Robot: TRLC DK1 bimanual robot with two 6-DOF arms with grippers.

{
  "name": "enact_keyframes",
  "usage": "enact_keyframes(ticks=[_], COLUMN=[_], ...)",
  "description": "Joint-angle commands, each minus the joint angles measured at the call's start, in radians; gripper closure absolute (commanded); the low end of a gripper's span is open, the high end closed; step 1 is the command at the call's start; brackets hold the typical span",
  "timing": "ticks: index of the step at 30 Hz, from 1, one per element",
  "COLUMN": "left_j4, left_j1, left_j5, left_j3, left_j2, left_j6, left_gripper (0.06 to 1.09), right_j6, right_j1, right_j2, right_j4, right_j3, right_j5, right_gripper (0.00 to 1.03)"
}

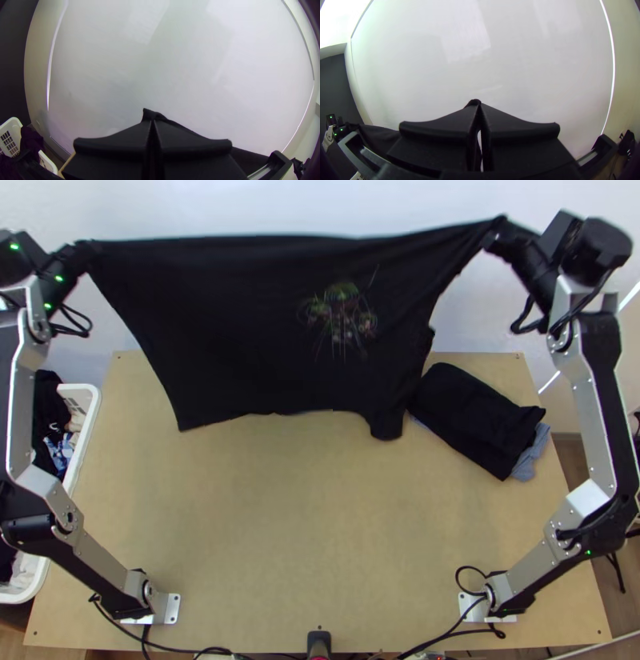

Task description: Fold the t-shirt

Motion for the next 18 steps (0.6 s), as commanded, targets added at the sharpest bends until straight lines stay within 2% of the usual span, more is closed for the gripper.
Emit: enact_keyframes(ticks=[1, 8, 18], left_j4=[-0.011, -0.092, -0.083], left_j1=[0.048, 0.12, 0.143], left_j5=[-0.032, -0.031, -0.02], left_j3=[0.056, 0.034, -0.124], left_j2=[-0.067, -0.19, -0.501], left_j6=[-0.035, -0.074, -0.072], left_gripper=[1.05, 1.05, 1.05], right_j6=[-0.04, -0.034, -0.04], right_j1=[-0.001, 0.016, 0.096], right_j2=[-0.018, -0.334, -0.797], right_j4=[-0.054, -0.063, -0.053], right_j3=[0.155, 0.007, -0.299], right_j5=[0.039, 0.01, -0.044], right_gripper=[1.0, 1.0, 1.0])
